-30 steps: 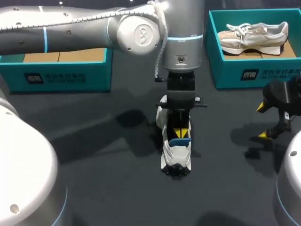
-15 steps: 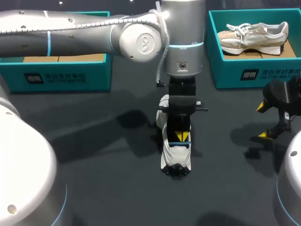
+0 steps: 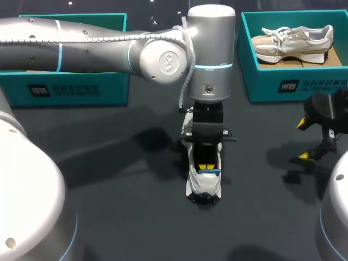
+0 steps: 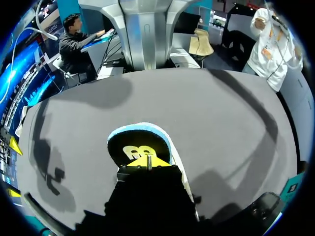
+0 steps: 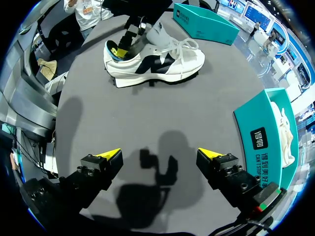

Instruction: Take the shoe out of the shoebox, open the shoe tongue, remove and reinsert the insole, then place the shoe into the shoebox

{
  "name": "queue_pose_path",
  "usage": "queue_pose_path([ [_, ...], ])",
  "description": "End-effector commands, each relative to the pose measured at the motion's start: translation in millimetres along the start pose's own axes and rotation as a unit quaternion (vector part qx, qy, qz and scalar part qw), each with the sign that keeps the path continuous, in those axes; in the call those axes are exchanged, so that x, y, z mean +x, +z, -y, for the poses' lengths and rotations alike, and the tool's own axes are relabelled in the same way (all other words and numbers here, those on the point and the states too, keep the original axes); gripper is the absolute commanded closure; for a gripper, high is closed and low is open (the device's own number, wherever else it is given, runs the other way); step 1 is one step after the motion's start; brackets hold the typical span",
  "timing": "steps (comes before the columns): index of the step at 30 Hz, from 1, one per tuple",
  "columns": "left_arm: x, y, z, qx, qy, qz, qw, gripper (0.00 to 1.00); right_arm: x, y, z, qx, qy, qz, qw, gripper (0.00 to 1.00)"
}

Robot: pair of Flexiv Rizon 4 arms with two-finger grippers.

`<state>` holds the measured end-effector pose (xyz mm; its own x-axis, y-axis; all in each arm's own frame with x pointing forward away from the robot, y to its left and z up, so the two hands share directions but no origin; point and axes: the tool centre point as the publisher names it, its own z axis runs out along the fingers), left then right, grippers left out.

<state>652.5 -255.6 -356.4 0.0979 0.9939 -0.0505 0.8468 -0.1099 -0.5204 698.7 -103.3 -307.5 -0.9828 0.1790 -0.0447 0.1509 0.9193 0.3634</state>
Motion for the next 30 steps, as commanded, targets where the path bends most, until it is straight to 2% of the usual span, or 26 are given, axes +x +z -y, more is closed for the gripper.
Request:
queue_pose_path([
  [1,-6.0,18.2,-12.4,0.006,-0.002,-0.001,1.0,1.0,2.1,-0.8,-0.3,0.002,0.001,0.002,1.0,0.0],
  [8,1.4,28.9,-23.4,-0.025,0.013,0.009,1.0,1.0,2.1,-0.8,-0.3,0.002,0.001,0.002,1.0,0.0],
  [14,12.6,39.3,-37.3,-0.09,0.0,-0.019,0.996,1.0,2.1,-0.8,-0.3,0.002,0.001,0.002,1.0,0.0],
  [16,18.2,37.3,-46.8,-0.126,-0.015,-0.029,0.991,1.0,2.1,-0.8,-0.3,0.002,0.001,0.002,1.0,0.0],
  [21,28.8,23.4,-67.5,-0.168,-0.046,-0.032,0.984,1.0,2.1,-0.8,-0.3,0.002,0.001,0.002,1.0,0.0],
  [25,34.6,10.4,-81.6,-0.217,-0.07,-0.039,0.973,1.0,2.1,-0.8,-0.3,0.002,0.001,0.002,1.0,0.0],
  [28,35.9,-3.3,-77.0,-0.209,-0.067,-0.024,0.975,1.0,2.1,-0.8,-0.3,0.002,0.001,0.002,1.0,0.0],
  [30,33.2,-15.0,-63.0,-0.18,-0.058,0.0,0.982,1.0,2.1,-0.8,-0.3,0.002,0.001,0.002,1.0,0.0],
])
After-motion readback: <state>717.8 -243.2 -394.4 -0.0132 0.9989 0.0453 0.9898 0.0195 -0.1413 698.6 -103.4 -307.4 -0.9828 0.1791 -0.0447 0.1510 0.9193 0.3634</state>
